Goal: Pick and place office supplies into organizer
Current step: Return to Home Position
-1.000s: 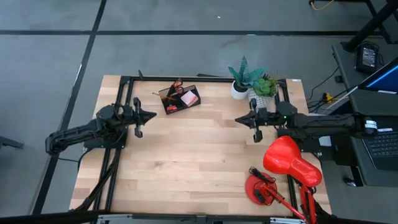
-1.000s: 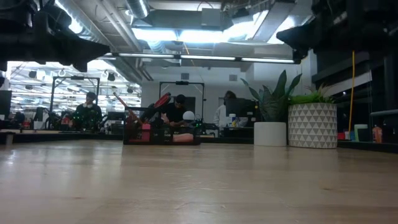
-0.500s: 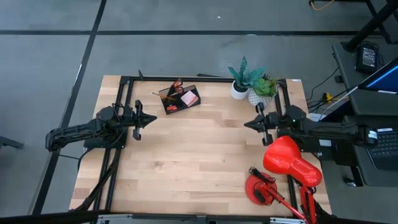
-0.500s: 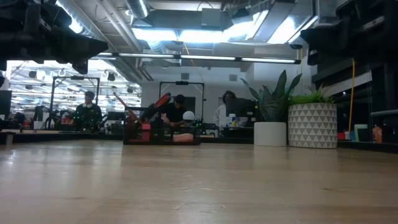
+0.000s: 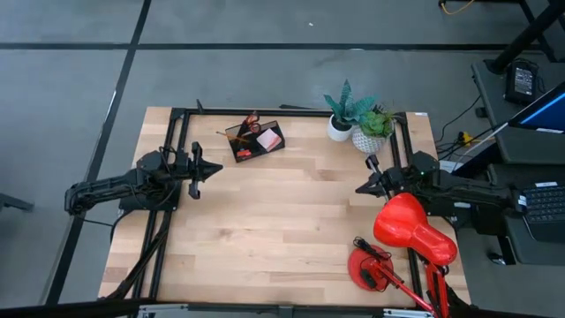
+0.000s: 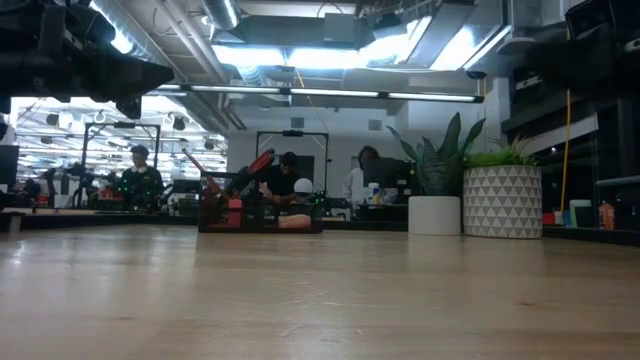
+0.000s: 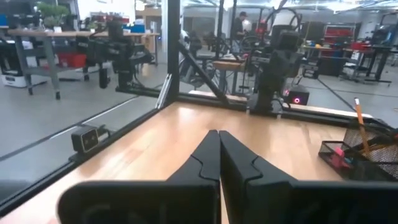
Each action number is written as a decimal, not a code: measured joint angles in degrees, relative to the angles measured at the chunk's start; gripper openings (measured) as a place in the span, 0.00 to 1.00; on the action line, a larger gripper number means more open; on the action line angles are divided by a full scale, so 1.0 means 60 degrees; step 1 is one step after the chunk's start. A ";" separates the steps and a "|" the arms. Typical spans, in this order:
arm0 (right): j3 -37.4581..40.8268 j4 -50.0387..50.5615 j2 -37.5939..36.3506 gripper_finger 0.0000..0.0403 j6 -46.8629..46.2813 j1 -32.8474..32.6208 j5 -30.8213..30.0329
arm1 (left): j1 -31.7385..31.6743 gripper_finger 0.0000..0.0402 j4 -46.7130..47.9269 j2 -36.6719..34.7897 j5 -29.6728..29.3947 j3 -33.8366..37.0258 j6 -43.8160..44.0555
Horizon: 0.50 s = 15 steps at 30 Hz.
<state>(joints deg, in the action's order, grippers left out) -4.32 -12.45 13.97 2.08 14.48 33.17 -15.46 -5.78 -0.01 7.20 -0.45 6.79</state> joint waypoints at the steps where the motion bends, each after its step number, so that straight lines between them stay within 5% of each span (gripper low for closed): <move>1: -0.0001 0.0084 -0.0028 0.01 0.0047 0.0000 0.0015 | 0.0000 0.01 -0.0001 0.0000 0.0000 0.0000 0.0000; 15: 0.0652 -0.0980 -0.0053 0.01 -0.0301 0.0004 -0.0328 | 0.0000 0.01 0.0003 0.0000 0.0003 0.0000 -0.0004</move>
<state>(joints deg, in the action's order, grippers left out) -0.40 -18.32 13.65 0.27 14.50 31.20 -15.46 -5.76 -0.01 7.22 -0.45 6.76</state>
